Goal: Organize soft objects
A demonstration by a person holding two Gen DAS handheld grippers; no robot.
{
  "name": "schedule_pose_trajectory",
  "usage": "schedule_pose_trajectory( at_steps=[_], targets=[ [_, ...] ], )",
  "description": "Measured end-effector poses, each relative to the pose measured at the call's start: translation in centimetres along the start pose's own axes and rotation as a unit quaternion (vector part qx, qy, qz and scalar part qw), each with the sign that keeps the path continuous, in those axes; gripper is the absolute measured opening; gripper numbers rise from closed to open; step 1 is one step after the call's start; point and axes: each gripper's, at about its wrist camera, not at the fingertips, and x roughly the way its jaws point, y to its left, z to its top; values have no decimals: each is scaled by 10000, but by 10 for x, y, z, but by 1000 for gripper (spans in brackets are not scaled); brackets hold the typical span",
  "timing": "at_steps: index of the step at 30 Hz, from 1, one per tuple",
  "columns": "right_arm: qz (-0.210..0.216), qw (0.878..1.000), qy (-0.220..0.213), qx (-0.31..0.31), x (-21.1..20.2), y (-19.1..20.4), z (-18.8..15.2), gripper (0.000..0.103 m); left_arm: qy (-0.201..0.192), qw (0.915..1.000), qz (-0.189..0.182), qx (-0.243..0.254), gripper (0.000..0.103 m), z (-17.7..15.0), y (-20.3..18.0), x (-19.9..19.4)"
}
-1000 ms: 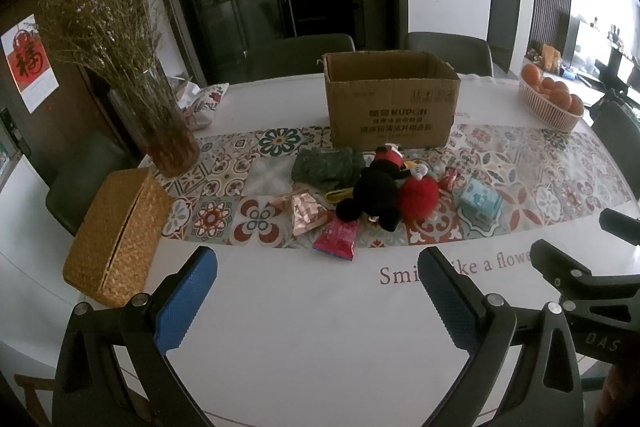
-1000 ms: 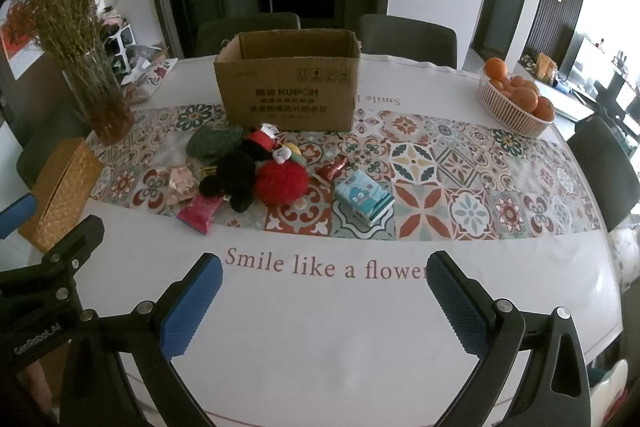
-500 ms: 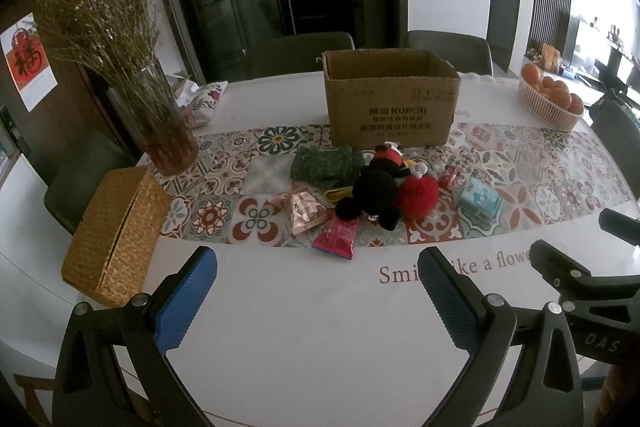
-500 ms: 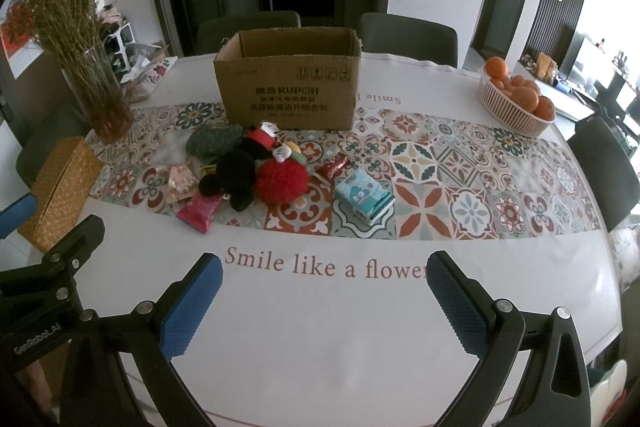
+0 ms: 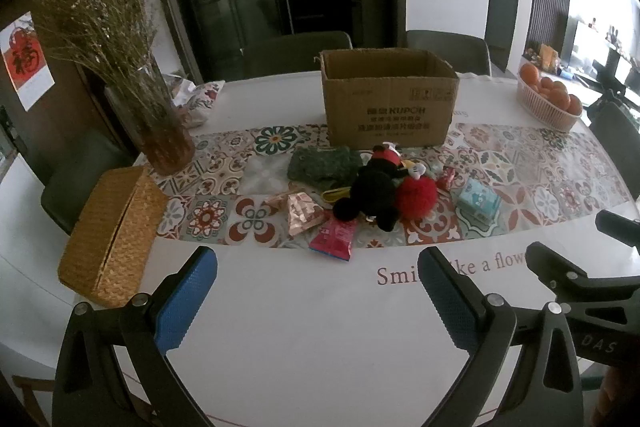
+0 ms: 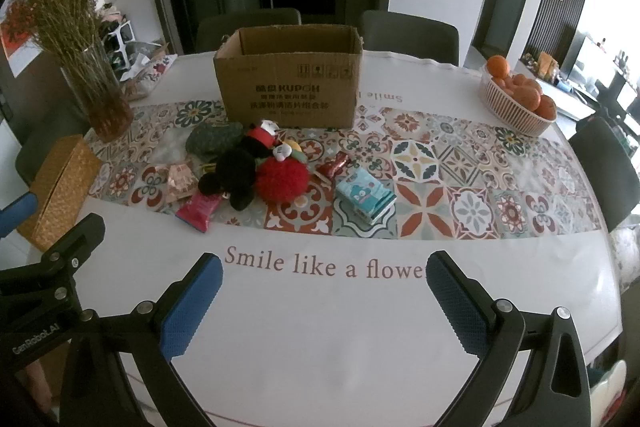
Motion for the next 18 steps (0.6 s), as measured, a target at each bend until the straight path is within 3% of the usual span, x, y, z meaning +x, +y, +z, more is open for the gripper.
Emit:
schedule_pose_trajectory(
  at_steps=[13, 18],
  targets=[
    [-14, 9995, 261, 153, 24, -2, -5, 103, 71, 9999, -108, 88, 100, 4, 2, 12],
    [-345, 9989, 326, -33, 36, -2, 1, 103, 106, 9996, -104, 228, 96, 5, 4, 27]
  ],
)
